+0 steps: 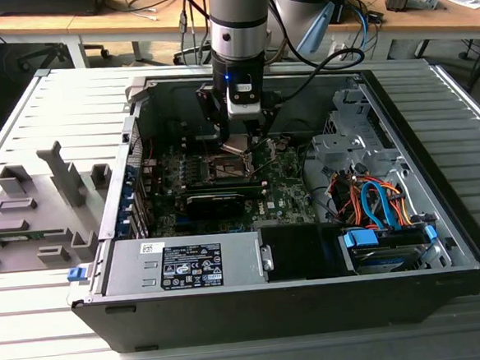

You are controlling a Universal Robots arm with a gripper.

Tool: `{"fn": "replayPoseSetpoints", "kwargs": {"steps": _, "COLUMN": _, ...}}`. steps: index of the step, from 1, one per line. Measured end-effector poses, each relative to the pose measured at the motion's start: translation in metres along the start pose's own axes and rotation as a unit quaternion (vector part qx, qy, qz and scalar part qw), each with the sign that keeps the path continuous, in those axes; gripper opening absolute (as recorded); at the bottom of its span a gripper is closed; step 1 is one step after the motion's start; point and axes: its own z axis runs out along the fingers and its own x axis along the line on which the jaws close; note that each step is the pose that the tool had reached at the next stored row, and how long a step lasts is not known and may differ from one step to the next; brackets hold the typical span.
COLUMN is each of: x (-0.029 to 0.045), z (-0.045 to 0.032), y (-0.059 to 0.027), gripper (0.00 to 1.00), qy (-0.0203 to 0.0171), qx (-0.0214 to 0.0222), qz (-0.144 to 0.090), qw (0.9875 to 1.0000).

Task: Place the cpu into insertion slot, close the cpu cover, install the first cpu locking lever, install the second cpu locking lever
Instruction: 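Place the cpu into insertion slot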

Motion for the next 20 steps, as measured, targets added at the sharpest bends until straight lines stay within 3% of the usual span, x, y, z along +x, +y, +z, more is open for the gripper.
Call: {"fn": "replayPoseSetpoints", "kwargs": {"steps": 20, "x": 0.0000, "z": 0.0001, "y": 0.0000, "gripper": 0.54, "qy": -0.0005, "qx": 0.0010, "qz": 0.006, "qw": 1.0000}}
